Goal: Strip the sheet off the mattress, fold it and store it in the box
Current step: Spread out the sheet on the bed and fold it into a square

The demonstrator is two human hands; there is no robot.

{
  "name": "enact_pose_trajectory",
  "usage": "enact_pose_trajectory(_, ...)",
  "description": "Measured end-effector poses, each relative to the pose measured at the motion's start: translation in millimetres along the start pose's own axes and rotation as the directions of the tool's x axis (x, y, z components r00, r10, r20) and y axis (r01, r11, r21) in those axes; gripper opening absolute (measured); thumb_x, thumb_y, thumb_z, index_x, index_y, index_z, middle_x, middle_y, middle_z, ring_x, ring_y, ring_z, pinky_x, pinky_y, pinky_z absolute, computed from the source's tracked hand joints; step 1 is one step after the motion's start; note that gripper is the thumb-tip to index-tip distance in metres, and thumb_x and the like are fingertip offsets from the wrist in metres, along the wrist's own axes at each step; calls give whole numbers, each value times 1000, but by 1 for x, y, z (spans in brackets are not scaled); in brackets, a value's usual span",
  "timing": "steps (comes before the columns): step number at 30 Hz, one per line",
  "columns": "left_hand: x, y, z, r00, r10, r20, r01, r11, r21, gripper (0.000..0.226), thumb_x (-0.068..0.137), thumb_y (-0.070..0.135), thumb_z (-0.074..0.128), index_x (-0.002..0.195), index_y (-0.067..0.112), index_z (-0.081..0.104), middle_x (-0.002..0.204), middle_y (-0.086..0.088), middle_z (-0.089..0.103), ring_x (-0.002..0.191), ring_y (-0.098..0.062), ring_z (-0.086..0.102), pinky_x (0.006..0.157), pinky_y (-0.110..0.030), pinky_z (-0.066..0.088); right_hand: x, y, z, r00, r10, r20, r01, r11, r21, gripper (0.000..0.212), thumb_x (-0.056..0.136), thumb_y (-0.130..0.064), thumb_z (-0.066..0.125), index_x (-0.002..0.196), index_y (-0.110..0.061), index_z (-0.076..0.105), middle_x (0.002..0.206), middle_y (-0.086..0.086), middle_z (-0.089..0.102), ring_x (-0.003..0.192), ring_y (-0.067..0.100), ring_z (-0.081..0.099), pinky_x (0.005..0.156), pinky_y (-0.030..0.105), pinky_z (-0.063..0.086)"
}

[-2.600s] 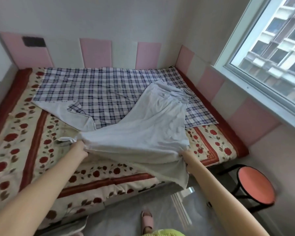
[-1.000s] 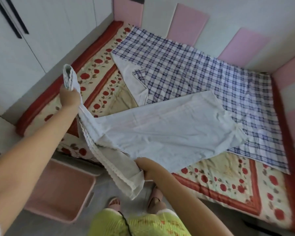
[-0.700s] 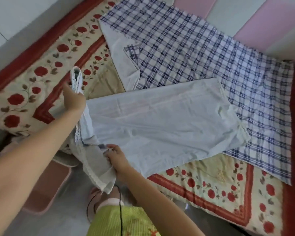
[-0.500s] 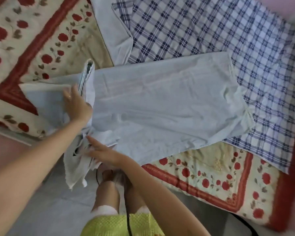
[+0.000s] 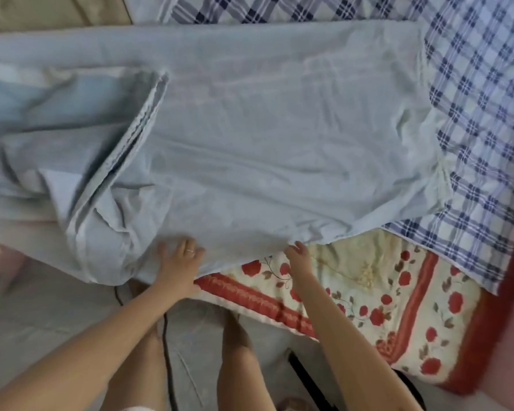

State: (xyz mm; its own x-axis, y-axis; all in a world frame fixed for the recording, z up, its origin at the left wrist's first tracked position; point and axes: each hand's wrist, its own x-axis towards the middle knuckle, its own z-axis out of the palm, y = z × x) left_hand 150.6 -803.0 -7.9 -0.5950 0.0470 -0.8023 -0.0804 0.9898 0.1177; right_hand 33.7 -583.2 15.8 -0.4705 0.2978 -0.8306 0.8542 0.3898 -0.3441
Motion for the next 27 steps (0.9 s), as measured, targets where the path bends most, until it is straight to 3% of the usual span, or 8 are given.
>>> enact_pose_trajectory(3, 10, 28, 13, 984, -74, -165, 71, 997, -27, 81, 72, 52, 69, 136, 18, 32, 142, -10, 30, 130, -29, 30, 97, -50, 34, 47, -6, -29, 995, 46, -85, -31, 985, 171, 46, 89, -24, 65, 129, -18, 43, 106, 2, 56, 88, 16, 56, 72, 25, 51)
enact_pose_trajectory(7, 32, 59, 19, 930, -73, -360, 52, 996, -70, 66, 49, 5, 81, 111, 10, 57, 111, -13, 53, 95, -32, 55, 63, -41, 50, 84, -24, -49, 963, 60, -263, -8, 981, 194, 61, 80, -49, 68, 124, -11, 48, 102, 2, 54, 86, 17, 56, 75, 27, 52)
enact_pose_trajectory(11, 48, 76, 14, 908, -176, -380, 147, 984, -105, 57, 56, 1, 78, 109, 7, 58, 109, -14, 56, 91, -31, 56, 52, -34, 47, 98, -37, -67, 971, 70, -230, -6, 964, 268, 38, 89, -51, 58, 107, -26, 37, 79, -10, 38, 60, 5, 38, 42, 15, 39)
enact_pose_trajectory(16, 59, 80, 2, 898, -237, -371, 193, 970, -150, 26, 87, 10, 57, 113, 12, 59, 110, -4, 62, 102, -22, 57, 63, -30, 49, 116, -49, -84, 950, -48, -309, 152, 934, 324, 15, 85, -18, 65, 91, -14, 52, 104, 9, 60, 90, 24, 57, 82, 37, 52)
enact_pose_trajectory(20, 43, 90, 20, 948, -159, -277, 141, 986, -84, 29, 91, 7, 44, 117, 14, 57, 116, -2, 59, 105, -20, 56, 80, -29, 47, 126, -33, -95, 944, -73, -322, 138, 973, 184, 15, 89, -18, 58, 95, -6, 53, 97, 15, 61, 90, 30, 60, 82, 42, 51)
enact_pose_trajectory(22, 39, 89, 23, 967, -160, -197, 144, 985, -93, 32, 91, 7, 46, 119, 16, 57, 118, 0, 59, 106, -18, 56, 86, -27, 48, 124, -32, -92, 949, -37, -315, 93, 982, 164, 26, 92, -19, 55, 114, -3, 52, 103, 11, 59, 103, 33, 59, 81, 37, 48)
enact_pose_trajectory(25, 40, 79, 15, 993, -75, -96, 50, 970, -237, 16, 88, 8, 52, 98, 20, 56, 104, 2, 58, 94, -14, 55, 77, -22, 43, 109, -36, -89, 923, -3, -385, -6, 1000, -24, 46, 96, -19, 46, 138, -1, 37, 133, 14, 47, 123, 32, 47, 97, 30, 36)
enact_pose_trajectory(27, 37, 65, 2, 1000, 5, 7, -1, 890, -455, 13, 88, 17, 53, 79, 24, 47, 87, 6, 53, 77, -9, 51, 65, -18, 38, 101, -52, -77, 806, -152, -572, 49, 980, -191, 48, 92, -12, 52, 135, 1, 35, 135, 15, 39, 124, 32, 41, 99, 30, 30)
